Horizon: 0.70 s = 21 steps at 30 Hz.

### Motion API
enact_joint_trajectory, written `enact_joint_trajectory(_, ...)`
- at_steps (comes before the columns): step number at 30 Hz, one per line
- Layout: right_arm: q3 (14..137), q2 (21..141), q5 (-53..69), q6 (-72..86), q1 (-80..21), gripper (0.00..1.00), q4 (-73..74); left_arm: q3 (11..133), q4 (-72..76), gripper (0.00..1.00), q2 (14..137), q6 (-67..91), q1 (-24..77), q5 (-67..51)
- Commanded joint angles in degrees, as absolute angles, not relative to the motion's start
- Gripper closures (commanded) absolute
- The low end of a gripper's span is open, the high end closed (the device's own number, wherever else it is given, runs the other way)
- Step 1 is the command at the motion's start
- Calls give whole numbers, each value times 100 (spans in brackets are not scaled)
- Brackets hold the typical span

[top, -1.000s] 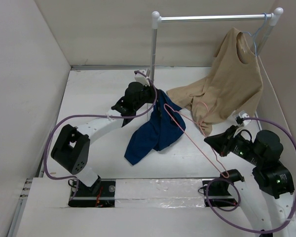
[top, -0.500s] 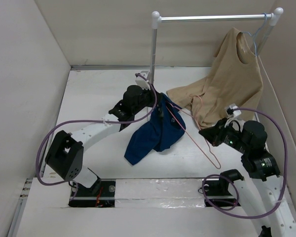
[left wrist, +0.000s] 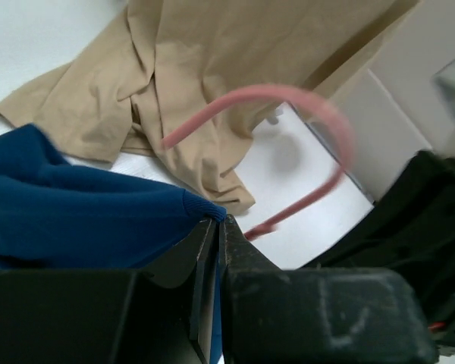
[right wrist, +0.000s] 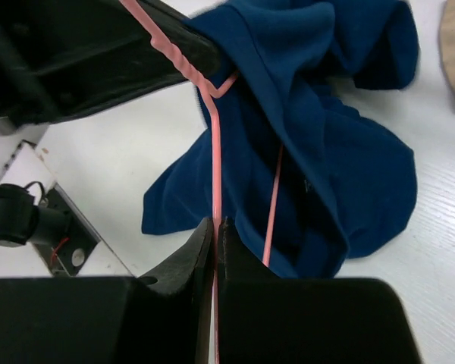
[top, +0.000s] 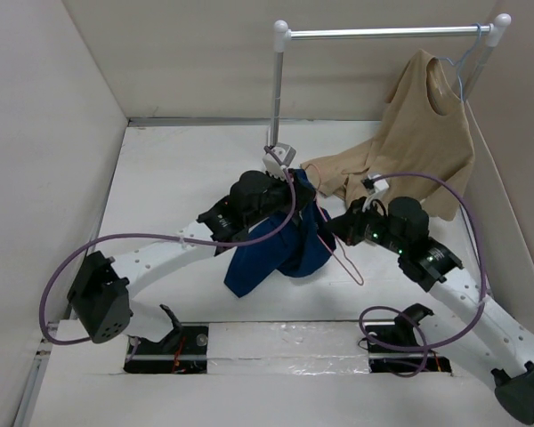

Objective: Place the t-shirt on the hanger

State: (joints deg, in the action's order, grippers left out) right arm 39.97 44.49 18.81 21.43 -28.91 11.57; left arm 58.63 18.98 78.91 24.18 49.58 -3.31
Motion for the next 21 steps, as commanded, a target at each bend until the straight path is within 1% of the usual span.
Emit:
enact_joint_trajectory(1,4324,4491,592,2136,-3461,100,203,6135,2109,100,7322,2355,5079,-123)
enact_joint_trajectory(3,4333,4613,38,2101,-3848,100,62,6117,2031,100,7172,2382,5132,-132)
enact_joint_trajectory(5,4132,4728,-245,2083,-4085,100,-534,6082,1987,100,7015,2382,5186,-141)
enact_joint_trajectory(8,3859,5009,-369,2250,-4140,100,-1448,6064,1908,100,6847,2391,5396,-62)
enact_joint_trajectory(10,3718,5202,-282,2302,-4140,100,-2026,6091,1714,100,6794,2364,5580,280)
enact_joint_trajectory(13,3735,5282,-220,2215,-4140,100,-2460,6012,1591,100,6662,2355,5905,762)
enact_joint_trajectory(17,3788,4897,-324,2101,-4140,100,-2689,5951,1380,100,6478,2434,6029,1098)
enact_joint_trajectory(21,3446,4474,-606,2065,-4201,100,-3058,5801,1319,100,6311,2575,6082,1371)
